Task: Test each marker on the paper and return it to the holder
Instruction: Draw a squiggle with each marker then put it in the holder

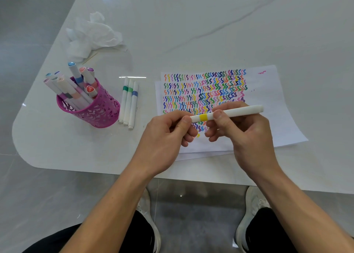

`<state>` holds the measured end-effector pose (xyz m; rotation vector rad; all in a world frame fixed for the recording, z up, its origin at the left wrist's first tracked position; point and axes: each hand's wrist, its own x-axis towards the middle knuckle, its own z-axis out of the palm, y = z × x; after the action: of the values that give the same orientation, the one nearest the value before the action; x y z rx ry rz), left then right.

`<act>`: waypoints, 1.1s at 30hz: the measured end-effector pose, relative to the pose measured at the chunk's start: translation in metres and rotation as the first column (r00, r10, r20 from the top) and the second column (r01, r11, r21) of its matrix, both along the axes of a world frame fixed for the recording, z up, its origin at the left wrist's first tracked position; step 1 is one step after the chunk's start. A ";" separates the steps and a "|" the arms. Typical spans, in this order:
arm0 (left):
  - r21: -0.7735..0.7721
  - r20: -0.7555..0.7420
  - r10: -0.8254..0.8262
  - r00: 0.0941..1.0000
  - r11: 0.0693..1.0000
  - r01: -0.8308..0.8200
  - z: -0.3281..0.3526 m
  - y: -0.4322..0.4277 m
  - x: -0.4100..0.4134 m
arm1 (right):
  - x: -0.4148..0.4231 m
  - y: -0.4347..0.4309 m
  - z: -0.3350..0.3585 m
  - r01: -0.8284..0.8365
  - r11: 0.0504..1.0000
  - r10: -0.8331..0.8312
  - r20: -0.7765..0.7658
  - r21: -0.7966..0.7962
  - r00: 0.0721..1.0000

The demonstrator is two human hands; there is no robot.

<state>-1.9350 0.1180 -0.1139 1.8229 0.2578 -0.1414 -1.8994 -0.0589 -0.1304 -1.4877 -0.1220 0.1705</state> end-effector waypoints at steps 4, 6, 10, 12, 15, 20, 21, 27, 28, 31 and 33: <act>0.021 0.039 0.011 0.999 1.000 -0.012 -0.002 0.000 -0.002 | 0.000 -0.001 -0.001 -0.021 0.999 0.022 -0.032 0.031 0.999; 0.019 0.044 0.028 0.999 0.999 -0.029 -0.003 0.000 -0.003 | 0.000 -0.001 -0.001 -0.039 0.999 0.040 -0.037 0.036 0.999; 0.000 0.038 0.051 0.998 0.999 -0.051 -0.004 0.001 -0.004 | -0.002 0.002 -0.003 -0.048 0.997 0.051 -0.051 0.065 0.997; -0.020 0.033 0.042 0.999 0.999 -0.041 -0.003 0.002 -0.003 | -0.004 0.002 -0.004 -0.030 0.995 0.036 -0.068 0.098 0.997; -0.027 0.043 0.015 0.999 1.000 -0.014 -0.001 0.002 -0.003 | -0.007 0.002 -0.005 0.001 0.988 0.013 -0.094 0.151 0.996; -0.014 0.076 0.016 0.997 1.000 -0.015 0.001 0.002 -0.007 | -0.008 0.004 -0.004 0.003 0.983 0.020 -0.124 0.184 0.992; -0.015 0.081 0.018 0.997 1.000 -0.017 0.002 0.002 -0.007 | -0.008 0.006 -0.003 0.002 0.982 0.023 -0.130 0.186 0.991; -0.073 0.139 0.085 0.987 0.995 -0.075 0.011 0.012 -0.004 | -0.005 0.016 0.000 -0.047 0.982 0.078 -0.164 0.184 0.983; -0.082 0.163 0.114 0.980 0.991 -0.102 0.013 0.015 -0.004 | -0.006 0.016 -0.001 -0.047 0.984 0.076 -0.171 0.170 0.982; -0.075 0.237 0.227 0.945 0.974 -0.215 0.018 0.027 -0.007 | -0.004 0.015 -0.005 0.001 0.988 0.029 -0.196 0.153 0.980; -0.082 0.273 0.314 0.909 0.949 -0.303 0.020 0.037 -0.009 | -0.002 0.013 -0.003 0.039 0.990 -0.012 -0.196 0.138 0.980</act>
<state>-1.9437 0.1546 -0.0935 1.7150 0.3340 0.3338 -1.9012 -0.0461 -0.1339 -1.3232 0.0429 0.2805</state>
